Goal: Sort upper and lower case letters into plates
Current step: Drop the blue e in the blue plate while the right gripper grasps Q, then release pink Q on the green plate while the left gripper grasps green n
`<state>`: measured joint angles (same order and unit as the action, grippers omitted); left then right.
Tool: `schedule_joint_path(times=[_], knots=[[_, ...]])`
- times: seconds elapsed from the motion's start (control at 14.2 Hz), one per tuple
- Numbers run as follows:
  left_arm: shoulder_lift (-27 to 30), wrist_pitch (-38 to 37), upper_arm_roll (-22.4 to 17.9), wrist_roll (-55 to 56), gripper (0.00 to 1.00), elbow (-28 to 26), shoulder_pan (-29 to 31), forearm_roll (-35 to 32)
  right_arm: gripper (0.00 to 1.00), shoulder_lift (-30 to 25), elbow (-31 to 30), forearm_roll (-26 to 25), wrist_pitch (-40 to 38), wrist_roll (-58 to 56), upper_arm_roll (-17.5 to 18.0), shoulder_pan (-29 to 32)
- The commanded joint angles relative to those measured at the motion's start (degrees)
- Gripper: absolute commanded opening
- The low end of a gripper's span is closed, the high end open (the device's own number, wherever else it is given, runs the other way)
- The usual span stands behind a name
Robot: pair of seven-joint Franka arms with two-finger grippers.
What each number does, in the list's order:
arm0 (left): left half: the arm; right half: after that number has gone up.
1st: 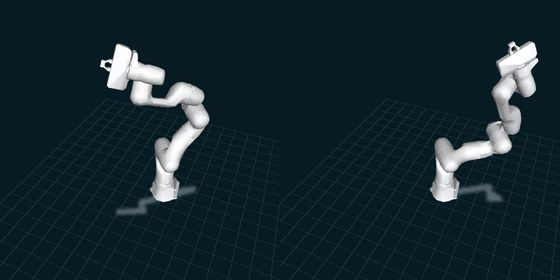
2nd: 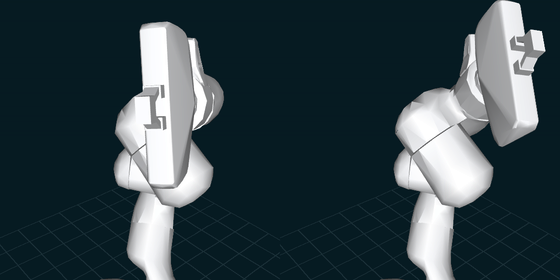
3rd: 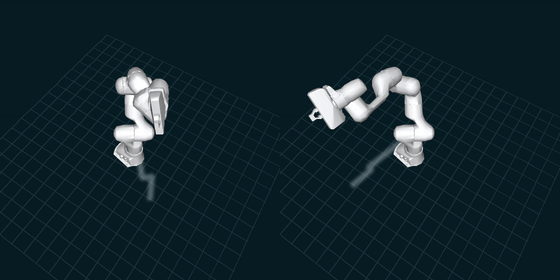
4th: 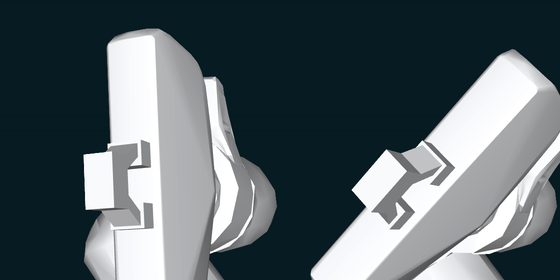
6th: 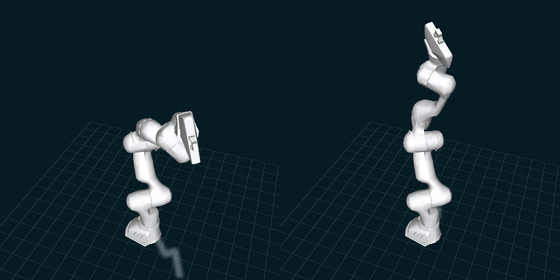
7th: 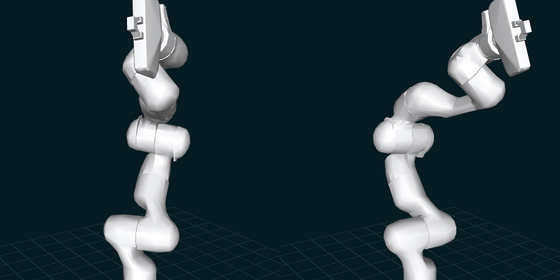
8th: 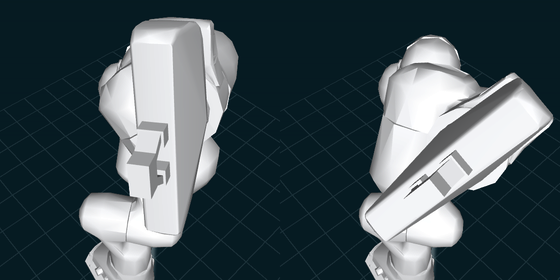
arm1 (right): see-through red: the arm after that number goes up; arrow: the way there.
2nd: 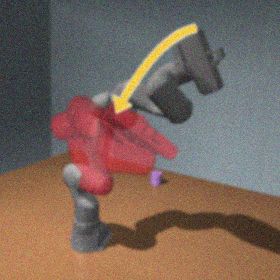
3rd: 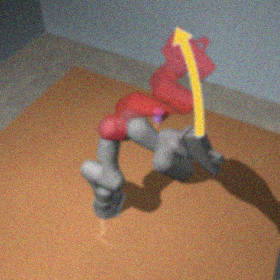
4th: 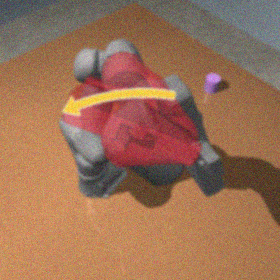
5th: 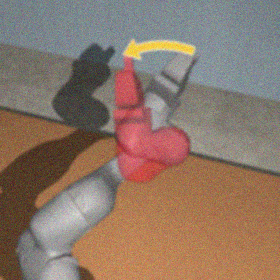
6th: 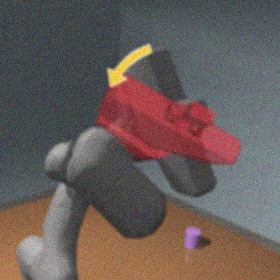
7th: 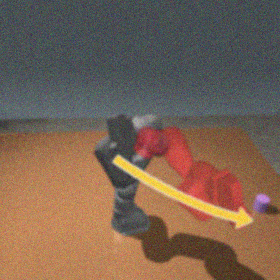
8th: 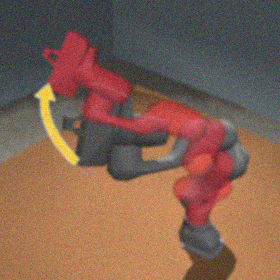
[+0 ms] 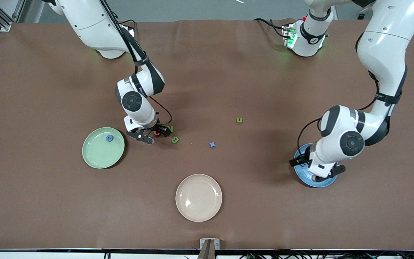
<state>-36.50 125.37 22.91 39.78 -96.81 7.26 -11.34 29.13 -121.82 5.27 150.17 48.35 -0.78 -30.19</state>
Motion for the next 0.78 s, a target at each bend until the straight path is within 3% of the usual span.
schedule_joint_path(times=[0.0,0.21,0.35,0.42,0.71], knots=[[4.8,0.1,2.7,1.1,1.0,-5.3,0.0,-0.8,0.77,-0.8,-1.7,0.1,0.5,1.0,-0.3,-0.6],[7.3,4.7,5.9,1.6,1.0,-11.0,-0.1,-0.8,0.31,-0.9,-1.7,0.0,0.1,0.6,-0.3,-0.1],[7.3,6.3,8.2,1.7,0.99,-13.3,-0.2,-0.8,0.07,-0.9,-1.6,0.0,-0.1,0.7,-0.4,0.1],[7.2,7.5,8.8,1.6,0.99,-14.4,-0.6,-0.8,0.02,-1.0,-1.6,0.0,-0.2,0.7,-0.4,0.5],[6.0,11.4,8.8,3.6,0.92,-16.2,-6.7,-0.8,0.0,-4.2,-0.8,-0.1,-4.3,-6.7,-0.6,5.0]])
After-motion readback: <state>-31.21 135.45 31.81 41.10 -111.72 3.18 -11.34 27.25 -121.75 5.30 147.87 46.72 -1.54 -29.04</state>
